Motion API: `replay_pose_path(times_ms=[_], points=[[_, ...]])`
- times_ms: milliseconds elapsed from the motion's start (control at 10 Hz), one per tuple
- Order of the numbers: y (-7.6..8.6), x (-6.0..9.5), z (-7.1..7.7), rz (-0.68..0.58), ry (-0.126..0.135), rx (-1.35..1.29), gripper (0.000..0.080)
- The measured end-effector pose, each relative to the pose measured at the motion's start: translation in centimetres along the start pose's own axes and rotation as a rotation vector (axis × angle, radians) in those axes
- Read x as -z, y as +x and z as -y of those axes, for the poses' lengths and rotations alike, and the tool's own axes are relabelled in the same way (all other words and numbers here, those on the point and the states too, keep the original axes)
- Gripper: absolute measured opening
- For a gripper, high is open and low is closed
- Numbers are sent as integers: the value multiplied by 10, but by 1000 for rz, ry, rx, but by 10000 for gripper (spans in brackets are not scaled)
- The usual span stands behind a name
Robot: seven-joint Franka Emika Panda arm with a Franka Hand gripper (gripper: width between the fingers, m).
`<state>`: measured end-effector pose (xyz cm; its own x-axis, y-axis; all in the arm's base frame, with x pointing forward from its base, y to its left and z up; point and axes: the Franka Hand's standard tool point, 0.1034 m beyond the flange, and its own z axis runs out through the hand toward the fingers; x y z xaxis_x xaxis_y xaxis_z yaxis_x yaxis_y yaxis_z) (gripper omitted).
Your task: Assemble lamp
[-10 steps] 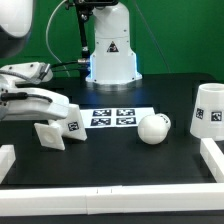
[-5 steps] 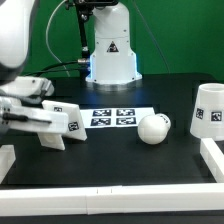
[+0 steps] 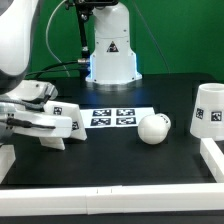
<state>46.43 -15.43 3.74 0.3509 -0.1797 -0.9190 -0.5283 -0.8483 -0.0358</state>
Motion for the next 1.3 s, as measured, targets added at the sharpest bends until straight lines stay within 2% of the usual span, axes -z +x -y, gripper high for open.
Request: replay_pose_path(times_ms=[400,700,800,900,1000,1300], points=[[11,-13,0,18,-11,-6,698],[18,-15,4,-2,-20,6,698],[18,-15,4,-2,-20,6,563],[18,-15,4,-2,-20,6,563],[18,-15,4,-2,-20,6,528],[18,-15,4,-2,-20,6,528]])
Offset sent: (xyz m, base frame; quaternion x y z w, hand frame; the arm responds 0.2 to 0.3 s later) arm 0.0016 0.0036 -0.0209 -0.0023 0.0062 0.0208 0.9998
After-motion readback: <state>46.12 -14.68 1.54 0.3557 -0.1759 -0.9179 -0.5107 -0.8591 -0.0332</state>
